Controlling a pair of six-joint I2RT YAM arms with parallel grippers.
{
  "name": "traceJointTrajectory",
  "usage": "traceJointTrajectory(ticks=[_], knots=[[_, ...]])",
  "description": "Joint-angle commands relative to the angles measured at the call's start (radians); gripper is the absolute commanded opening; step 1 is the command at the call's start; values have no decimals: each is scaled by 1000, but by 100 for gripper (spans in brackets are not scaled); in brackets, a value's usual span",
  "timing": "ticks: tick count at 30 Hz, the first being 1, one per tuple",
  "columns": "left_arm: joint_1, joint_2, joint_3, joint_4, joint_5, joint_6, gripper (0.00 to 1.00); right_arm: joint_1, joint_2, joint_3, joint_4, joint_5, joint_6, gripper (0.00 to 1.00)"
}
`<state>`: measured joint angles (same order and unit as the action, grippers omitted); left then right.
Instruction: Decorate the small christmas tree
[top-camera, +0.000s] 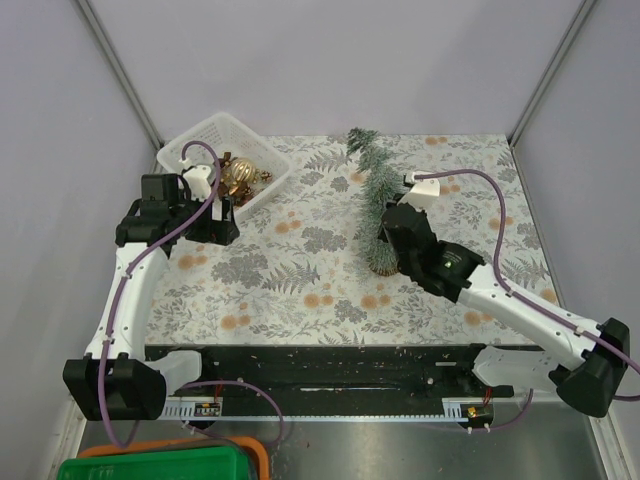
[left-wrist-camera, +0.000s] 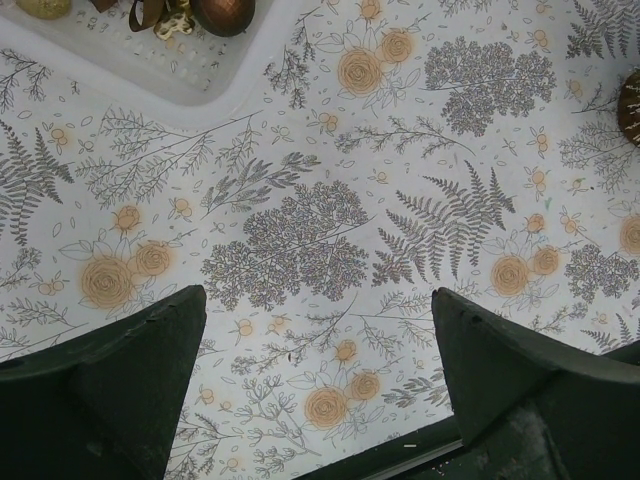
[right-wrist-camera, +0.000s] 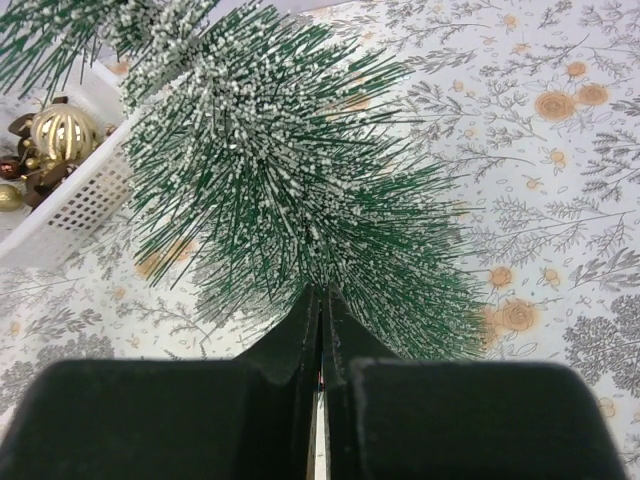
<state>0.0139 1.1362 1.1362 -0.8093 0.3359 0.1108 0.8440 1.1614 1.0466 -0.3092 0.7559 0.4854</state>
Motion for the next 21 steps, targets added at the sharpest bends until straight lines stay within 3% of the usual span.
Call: traceJointTrajectory(ticks=[1,9,17,21], knots=[[-8,10,13,50,20,-13,99,67,-51,-19,44,125,81,0],[-8,2,5,52,18,-10,99,208,-14,-5,27,232,108,0],[-8,0,-3,50,12,1,99,360,1,-76,-135,348,343,0],[-9,4,2,52,6,4,99,415,1,-76,-333,396,536,0]])
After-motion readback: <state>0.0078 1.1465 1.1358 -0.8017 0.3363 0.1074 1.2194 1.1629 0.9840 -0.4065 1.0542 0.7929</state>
